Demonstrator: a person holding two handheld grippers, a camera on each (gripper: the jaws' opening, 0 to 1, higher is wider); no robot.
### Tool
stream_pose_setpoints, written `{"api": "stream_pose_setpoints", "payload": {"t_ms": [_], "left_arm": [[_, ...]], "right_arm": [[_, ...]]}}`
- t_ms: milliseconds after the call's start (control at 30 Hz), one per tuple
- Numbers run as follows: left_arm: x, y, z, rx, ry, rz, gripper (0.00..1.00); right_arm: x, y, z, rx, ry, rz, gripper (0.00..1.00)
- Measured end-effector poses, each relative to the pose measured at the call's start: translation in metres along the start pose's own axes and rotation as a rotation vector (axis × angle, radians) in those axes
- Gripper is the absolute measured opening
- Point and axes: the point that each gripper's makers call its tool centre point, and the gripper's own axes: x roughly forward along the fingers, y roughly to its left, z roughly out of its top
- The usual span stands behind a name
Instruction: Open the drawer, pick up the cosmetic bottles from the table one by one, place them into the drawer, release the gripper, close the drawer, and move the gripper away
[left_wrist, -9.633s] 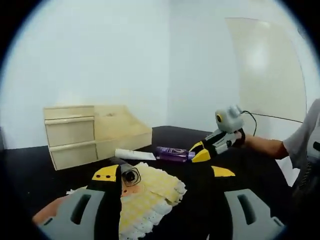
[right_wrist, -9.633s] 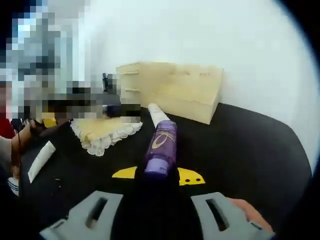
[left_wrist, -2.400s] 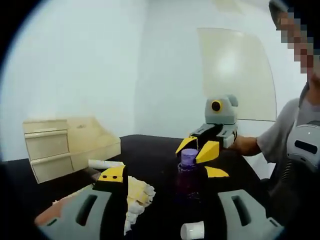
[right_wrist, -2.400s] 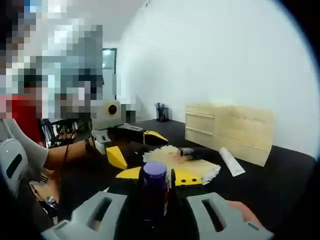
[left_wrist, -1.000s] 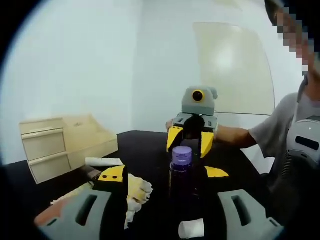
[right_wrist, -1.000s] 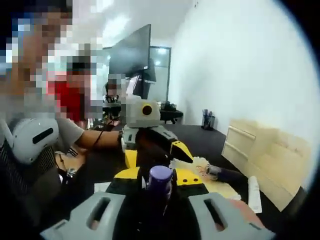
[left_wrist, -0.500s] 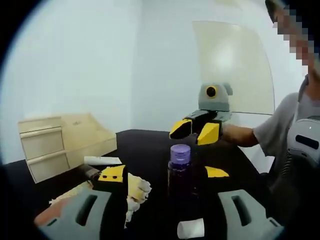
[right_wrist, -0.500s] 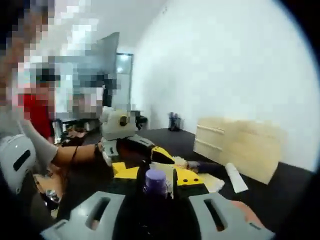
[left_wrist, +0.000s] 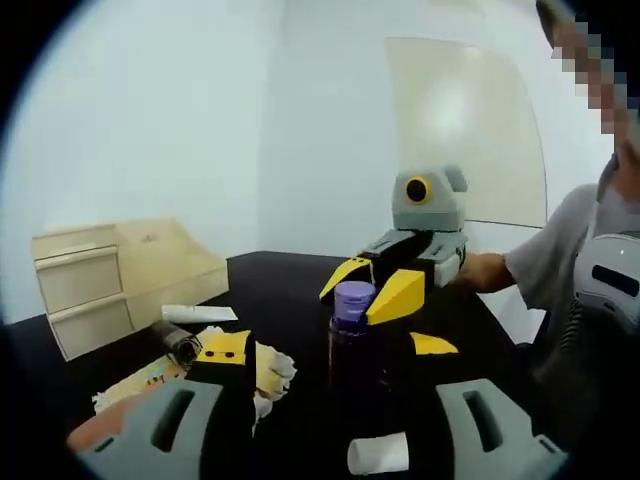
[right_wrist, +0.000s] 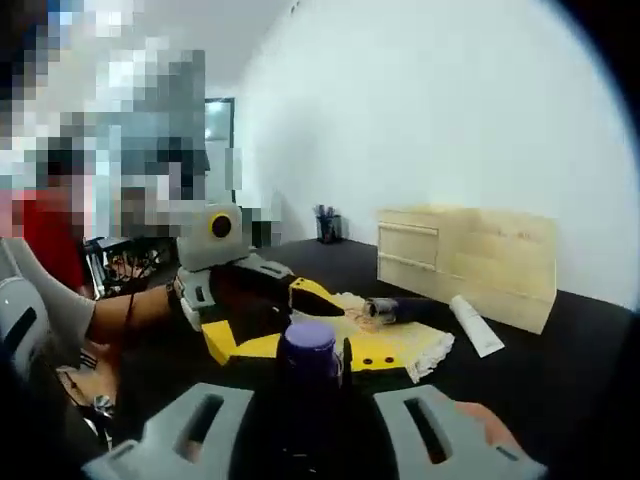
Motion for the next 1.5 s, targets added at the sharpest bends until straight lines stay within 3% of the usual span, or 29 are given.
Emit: {"api": "stream_pose_setpoints", "payload": {"t_ms": [233, 533, 733, 1167, 1300, 1500], "left_arm": [[0.000, 0.000, -0.002, 0.005, 0.008, -0.003, 0.54], [-0.002, 0.005, 0.000, -0.001, -0.003, 0.015, 0.54], [-0.003, 0.009, -0.001, -0.003, -0.003, 0.030, 0.54], [-0.005, 0.015, -0.003, -0.016, -0.004, 0.043, 0.53], [-0.004, 0.018, -0.009, -0.009, 0.022, 0.059, 0.52], [-0.006, 0.018, -0.006, -0.018, 0.006, 0.053, 0.52]], "right_arm": [[-0.004, -0.007, 0.008, 0.000, 0.021, -0.003, 0.15], [-0.020, -0.052, 0.064, -0.013, -0.053, -0.062, 0.15], [-0.020, -0.077, 0.085, -0.012, -0.045, -0.051, 0.15], [-0.009, -0.120, 0.104, -0.082, -0.013, -0.023, 0.15], [-0.004, -0.133, 0.107, -0.107, 0.009, -0.019, 0.15], [0.001, -0.161, 0.121, -0.126, -0.011, 0.000, 0.15]]}}
